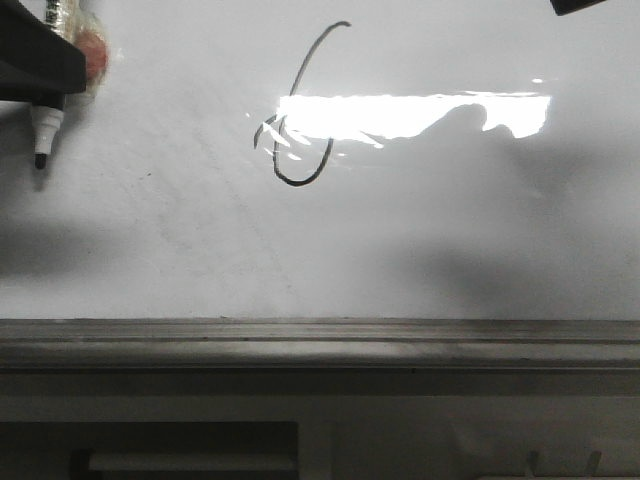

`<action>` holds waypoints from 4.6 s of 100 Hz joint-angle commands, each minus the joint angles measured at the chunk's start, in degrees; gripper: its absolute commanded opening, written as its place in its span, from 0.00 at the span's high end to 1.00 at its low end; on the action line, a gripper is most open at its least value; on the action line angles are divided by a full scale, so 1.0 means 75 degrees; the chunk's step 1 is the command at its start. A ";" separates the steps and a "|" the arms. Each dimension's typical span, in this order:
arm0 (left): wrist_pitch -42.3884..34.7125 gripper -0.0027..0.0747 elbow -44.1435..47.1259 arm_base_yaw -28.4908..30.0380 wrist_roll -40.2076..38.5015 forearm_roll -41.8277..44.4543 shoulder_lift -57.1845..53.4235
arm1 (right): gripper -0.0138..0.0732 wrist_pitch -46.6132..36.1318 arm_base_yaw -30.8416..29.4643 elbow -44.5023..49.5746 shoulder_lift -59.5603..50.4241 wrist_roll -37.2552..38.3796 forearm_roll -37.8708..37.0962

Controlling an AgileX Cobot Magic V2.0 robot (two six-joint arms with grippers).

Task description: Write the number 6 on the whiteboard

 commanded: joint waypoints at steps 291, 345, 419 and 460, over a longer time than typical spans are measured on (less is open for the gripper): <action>0.1128 0.99 0.2668 0.0002 0.2993 -0.0087 -0.7362 | 0.92 -0.4067 -0.0027 0.4641 -0.6770 -0.0733 0.0460; 0.0395 0.99 0.2725 0.0002 0.2993 0.0159 -0.7362 | 0.92 -0.4067 -0.0027 0.4641 -0.6770 -0.0733 0.0460; 0.1309 0.99 0.4389 0.3831 -0.6909 1.0689 -0.7588 | 0.92 -0.4067 -0.0027 0.4641 -0.6770 -0.0733 0.0460; 0.2110 0.99 0.4421 0.4715 -0.6909 1.0502 -0.8064 | 0.92 -0.4067 -0.0027 0.4641 -0.6770 -0.0733 0.0460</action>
